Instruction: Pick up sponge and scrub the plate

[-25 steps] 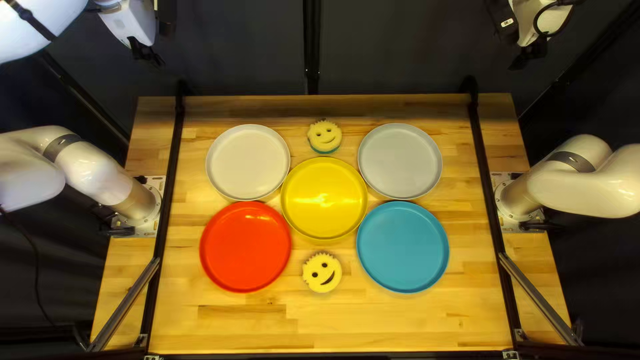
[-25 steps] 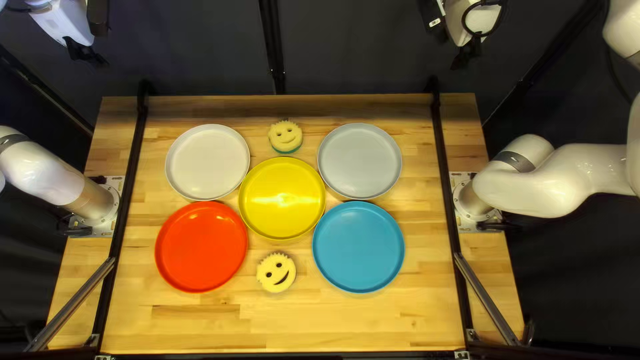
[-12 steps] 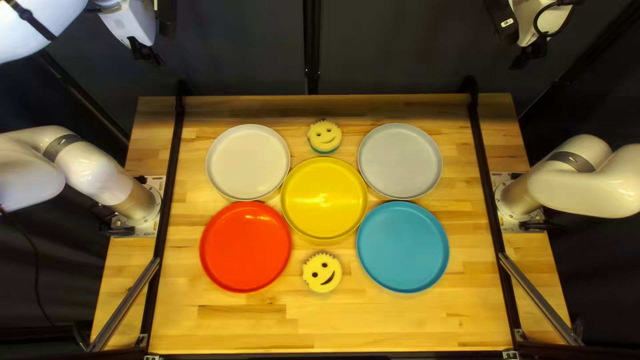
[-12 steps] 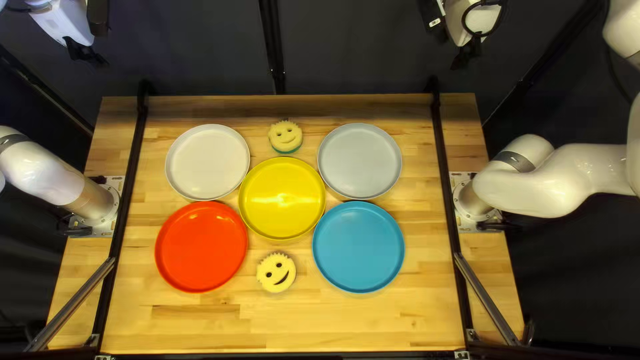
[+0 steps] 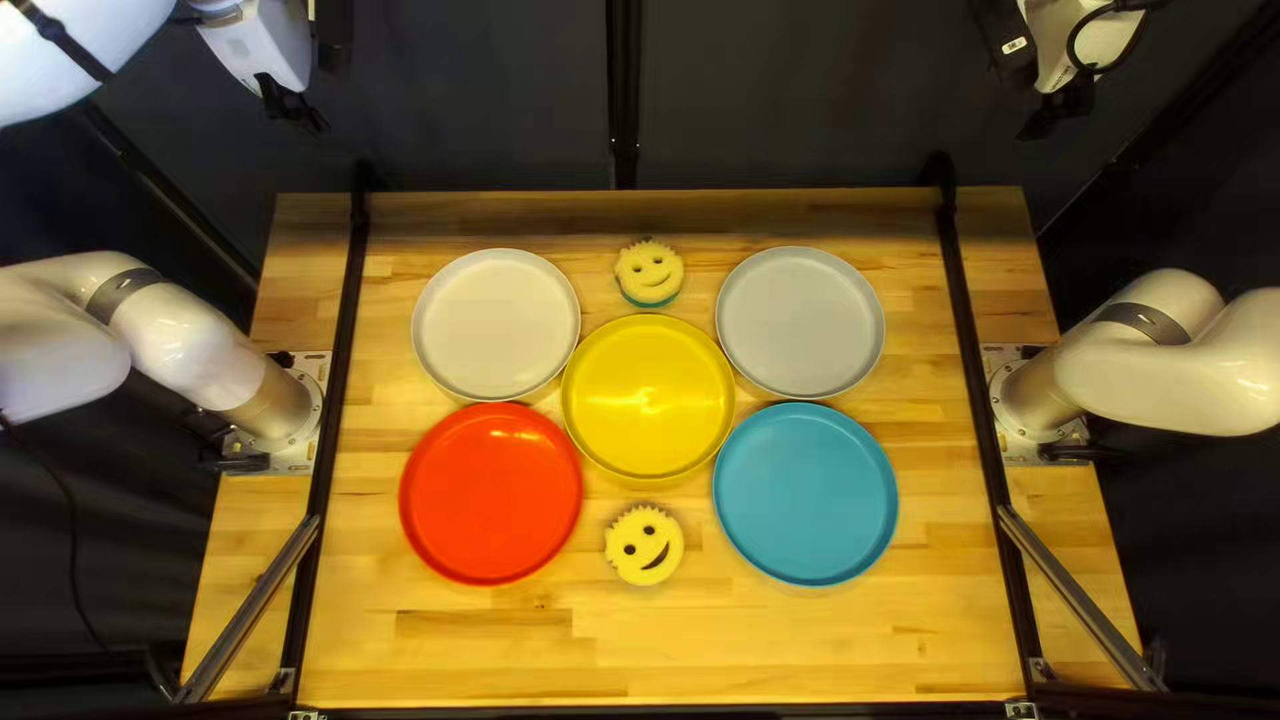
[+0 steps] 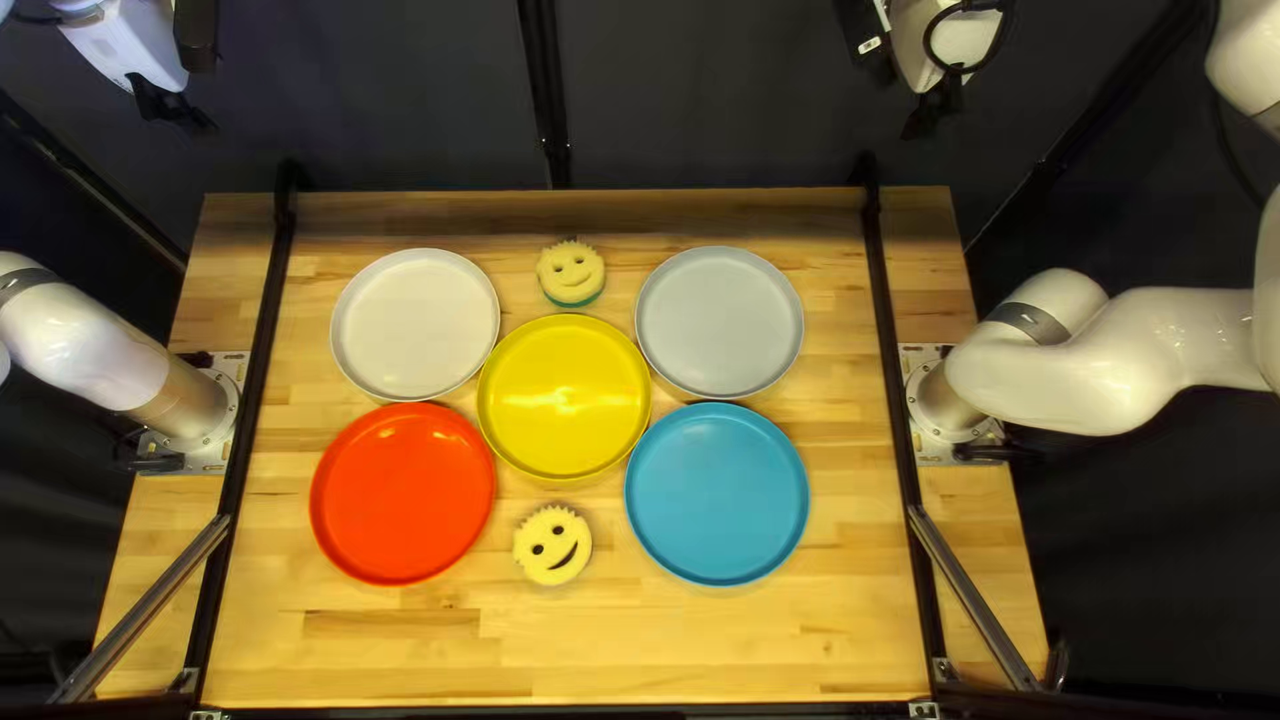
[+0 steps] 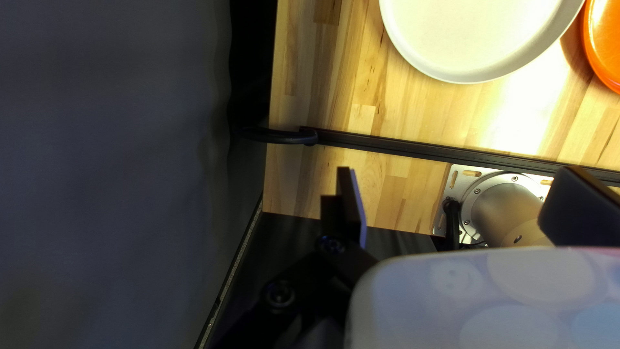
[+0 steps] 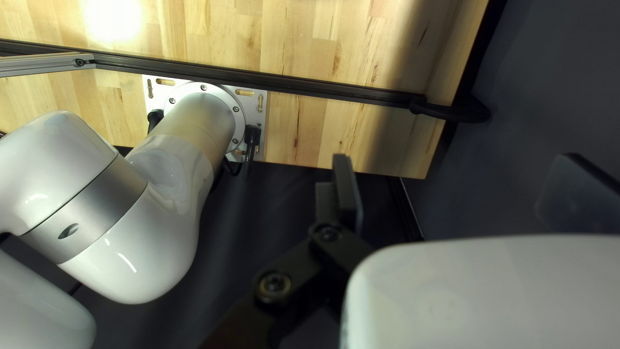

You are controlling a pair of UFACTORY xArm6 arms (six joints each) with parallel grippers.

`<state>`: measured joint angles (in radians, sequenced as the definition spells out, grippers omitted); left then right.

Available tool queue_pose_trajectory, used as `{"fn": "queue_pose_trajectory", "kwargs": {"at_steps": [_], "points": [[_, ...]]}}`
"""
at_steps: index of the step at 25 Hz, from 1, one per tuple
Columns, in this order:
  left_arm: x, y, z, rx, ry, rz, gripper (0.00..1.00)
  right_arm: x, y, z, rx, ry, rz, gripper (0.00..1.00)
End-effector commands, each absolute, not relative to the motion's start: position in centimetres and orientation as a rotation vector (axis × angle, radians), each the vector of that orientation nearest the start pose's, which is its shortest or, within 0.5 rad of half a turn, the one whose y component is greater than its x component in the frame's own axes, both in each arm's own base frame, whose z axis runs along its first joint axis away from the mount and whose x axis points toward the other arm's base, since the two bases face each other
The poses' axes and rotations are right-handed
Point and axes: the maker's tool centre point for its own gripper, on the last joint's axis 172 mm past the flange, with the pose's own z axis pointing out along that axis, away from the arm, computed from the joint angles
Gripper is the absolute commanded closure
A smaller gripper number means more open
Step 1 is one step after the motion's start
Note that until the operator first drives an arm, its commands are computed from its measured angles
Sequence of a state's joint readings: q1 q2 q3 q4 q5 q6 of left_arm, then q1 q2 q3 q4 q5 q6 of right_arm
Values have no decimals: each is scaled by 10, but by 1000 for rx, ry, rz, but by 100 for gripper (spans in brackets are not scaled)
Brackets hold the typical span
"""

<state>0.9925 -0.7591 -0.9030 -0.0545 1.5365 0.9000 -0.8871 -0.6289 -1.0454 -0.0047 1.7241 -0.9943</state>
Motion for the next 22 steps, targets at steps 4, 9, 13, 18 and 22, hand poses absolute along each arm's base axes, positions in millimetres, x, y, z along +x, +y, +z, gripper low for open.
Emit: {"fn": "queue_pose_trajectory", "kwargs": {"at_steps": [4,9,13,18,22], "points": [[169,232,362,-3063,-139,-181,0,194,-217,360,-3056,6,-59,0],[169,232,362,-3063,-139,-181,0,224,-211,350,-3041,183,-160,0],[169,232,362,-3063,-139,-181,0,257,-201,334,-3059,272,-206,0],[169,232,362,-3063,-139,-181,0,302,-196,304,-3082,329,-266,0],[169,232,362,-3063,-139,-181,0,327,-205,274,-3071,396,-280,0]]}}
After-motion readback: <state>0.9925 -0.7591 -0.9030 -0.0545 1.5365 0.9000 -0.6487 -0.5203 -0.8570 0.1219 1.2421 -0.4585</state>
